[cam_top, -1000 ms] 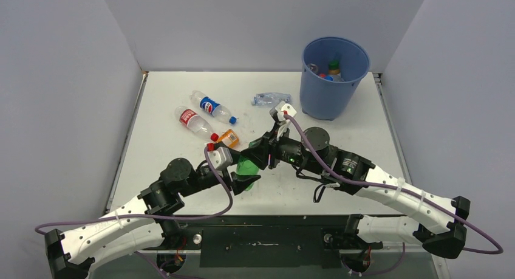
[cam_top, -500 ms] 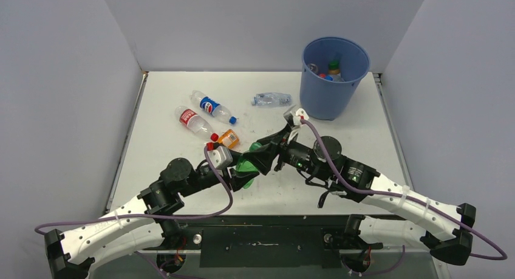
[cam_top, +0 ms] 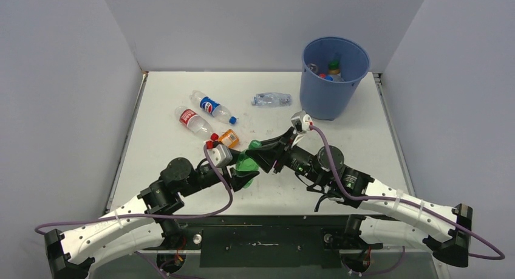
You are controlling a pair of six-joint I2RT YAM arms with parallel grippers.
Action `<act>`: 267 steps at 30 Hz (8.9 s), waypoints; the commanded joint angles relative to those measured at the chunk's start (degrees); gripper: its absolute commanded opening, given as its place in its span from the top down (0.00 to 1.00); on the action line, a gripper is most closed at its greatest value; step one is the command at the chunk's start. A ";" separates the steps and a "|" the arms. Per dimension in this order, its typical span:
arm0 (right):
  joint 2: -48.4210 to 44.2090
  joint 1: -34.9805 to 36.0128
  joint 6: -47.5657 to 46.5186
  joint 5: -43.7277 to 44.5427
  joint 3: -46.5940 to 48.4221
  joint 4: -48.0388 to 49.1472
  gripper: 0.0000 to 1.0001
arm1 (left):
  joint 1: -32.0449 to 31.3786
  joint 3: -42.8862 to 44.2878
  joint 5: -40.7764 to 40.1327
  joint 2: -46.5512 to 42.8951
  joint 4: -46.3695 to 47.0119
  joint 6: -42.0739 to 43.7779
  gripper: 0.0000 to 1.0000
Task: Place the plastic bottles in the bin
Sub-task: Place the plastic bottle in the trash bin, then pick up the plastic bottle at the center of the board.
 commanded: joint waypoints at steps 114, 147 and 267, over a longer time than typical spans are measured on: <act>-7.25 -28.64 5.70 1.65 -25.61 7.33 0.25 | 17.50 25.22 -28.77 39.68 -32.18 -2.78 0.04; -24.62 -28.05 8.69 -2.28 -27.47 -4.31 0.25 | 22.45 39.51 -23.48 67.80 -31.38 10.49 0.17; 17.94 -6.34 -10.31 -29.73 31.95 -62.95 0.95 | -16.14 11.20 -24.05 9.13 -21.17 74.45 0.23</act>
